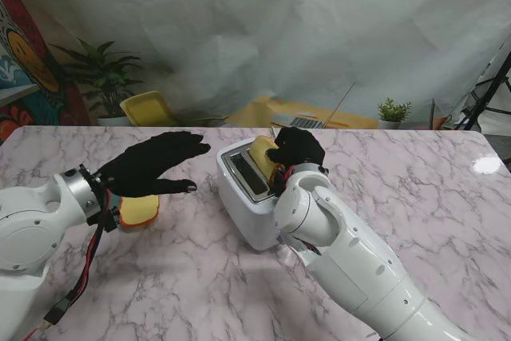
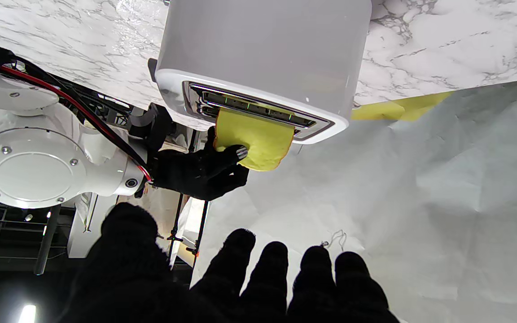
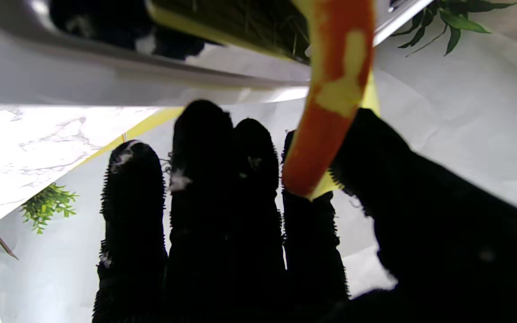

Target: Toast the toast slices

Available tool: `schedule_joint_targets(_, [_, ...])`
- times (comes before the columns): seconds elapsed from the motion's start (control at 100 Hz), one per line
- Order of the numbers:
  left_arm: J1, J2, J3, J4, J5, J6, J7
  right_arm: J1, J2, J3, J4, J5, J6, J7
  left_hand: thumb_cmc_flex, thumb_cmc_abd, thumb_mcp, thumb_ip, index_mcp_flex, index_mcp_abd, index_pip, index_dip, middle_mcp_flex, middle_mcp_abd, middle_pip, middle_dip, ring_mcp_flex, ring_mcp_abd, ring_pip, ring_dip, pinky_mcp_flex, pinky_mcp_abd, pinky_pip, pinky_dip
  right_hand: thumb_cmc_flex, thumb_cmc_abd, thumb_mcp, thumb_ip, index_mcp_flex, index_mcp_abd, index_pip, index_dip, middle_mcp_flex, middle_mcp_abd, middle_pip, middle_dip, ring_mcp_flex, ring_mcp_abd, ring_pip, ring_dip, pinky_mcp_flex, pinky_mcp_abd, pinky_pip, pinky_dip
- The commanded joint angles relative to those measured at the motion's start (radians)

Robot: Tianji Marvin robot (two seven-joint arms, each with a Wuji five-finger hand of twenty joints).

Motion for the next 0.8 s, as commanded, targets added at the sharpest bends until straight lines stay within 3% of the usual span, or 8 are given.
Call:
schedule_joint_targets(0.0, [-0.004,-0.003,0.005,0.004,0.002,-0.003,-0.010,-0.013,0.011,-0.004,-0.004,-0.012,0.004,0.018,-0.019,0.027,-0.011,0.013,0.013,-0.012,0.004,-0.008,0.009,-0.014,0.005,-0.009,0.000,-0.014,0.008,-0.010,-0.001,-0.039,-0.041,0.006,-0.043,0.011,-0.063,0.023,-0.056,-0.037,-0.025,0.033,-0.074,0.013,0.017,0.012,-0.030,0.001,-0.110,0.001,-0.053,0.019,-0.013,0.011])
schedule_joint_targets(0.15, [-0.005,-0.003,0.009,0.006,0.003,-0.003,-0.007,-0.018,0.022,-0.003,-0.020,-0.038,0.004,0.031,-0.019,0.028,-0.011,0.014,0.014,-0.011,0.004,-0.008,0.010,-0.013,0.005,-0.009,0.000,-0.014,0.008,-0.010,0.000,-0.039,-0.041,0.006,-0.101,0.058,-0.086,0.056,-0.089,-0.011,-0.082,0.066,-0.151,0.009,0.021,0.012,-0.113,0.011,-0.158,0.020,-0.125,0.005,-0.013,0.038])
schedule_joint_targets(0.44, [-0.008,-0.004,0.017,0.010,0.003,-0.001,-0.006,-0.020,0.030,0.001,-0.049,-0.081,-0.019,0.021,-0.019,0.029,-0.011,0.013,0.013,-0.012,0.004,-0.008,0.009,-0.015,0.005,-0.009,0.000,-0.015,0.008,-0.010,0.000,-0.040,-0.041,0.005,-0.094,0.063,-0.088,0.069,-0.106,-0.011,-0.100,0.081,-0.176,0.007,0.026,0.009,-0.147,0.012,-0.157,0.020,-0.152,-0.011,-0.013,0.053])
schedule_joint_targets(0.54, [-0.008,-0.004,0.017,0.010,0.003,-0.001,-0.006,-0.019,0.031,0.000,-0.052,-0.094,-0.031,0.010,-0.018,0.030,-0.011,0.014,0.013,-0.011,0.004,-0.008,0.010,-0.014,0.006,-0.009,0.000,-0.014,0.008,-0.010,0.000,-0.039,-0.041,0.005,-0.018,0.039,-0.085,0.040,-0.118,-0.033,-0.047,0.053,-0.159,0.000,0.032,0.002,-0.134,0.005,-0.142,0.013,-0.143,-0.021,-0.011,0.068])
schedule_joint_targets(0.67, [-0.006,-0.004,0.016,0.009,0.004,-0.001,-0.006,-0.012,0.027,-0.004,-0.036,-0.122,-0.052,-0.030,-0.019,0.031,-0.011,0.013,0.013,-0.011,0.004,-0.008,0.008,-0.015,0.005,-0.009,0.000,-0.014,0.008,-0.010,0.000,-0.040,-0.041,0.005,0.138,0.006,-0.043,0.056,-0.055,-0.091,0.042,0.002,-0.049,-0.016,0.030,-0.051,-0.055,-0.006,-0.110,0.011,-0.091,-0.033,0.006,0.077])
schedule_joint_targets(0.79, [-0.003,-0.004,0.013,0.007,0.006,-0.001,-0.005,-0.009,0.031,-0.008,-0.026,-0.144,-0.067,-0.034,-0.019,0.031,-0.011,0.014,0.014,-0.012,0.005,-0.008,0.009,-0.015,0.006,-0.009,0.000,-0.015,0.008,-0.010,0.000,-0.040,-0.041,0.006,0.162,-0.007,-0.037,0.059,-0.011,-0.129,0.068,-0.004,-0.015,-0.029,0.019,-0.060,-0.031,-0.002,-0.120,0.006,-0.082,-0.033,0.006,0.073])
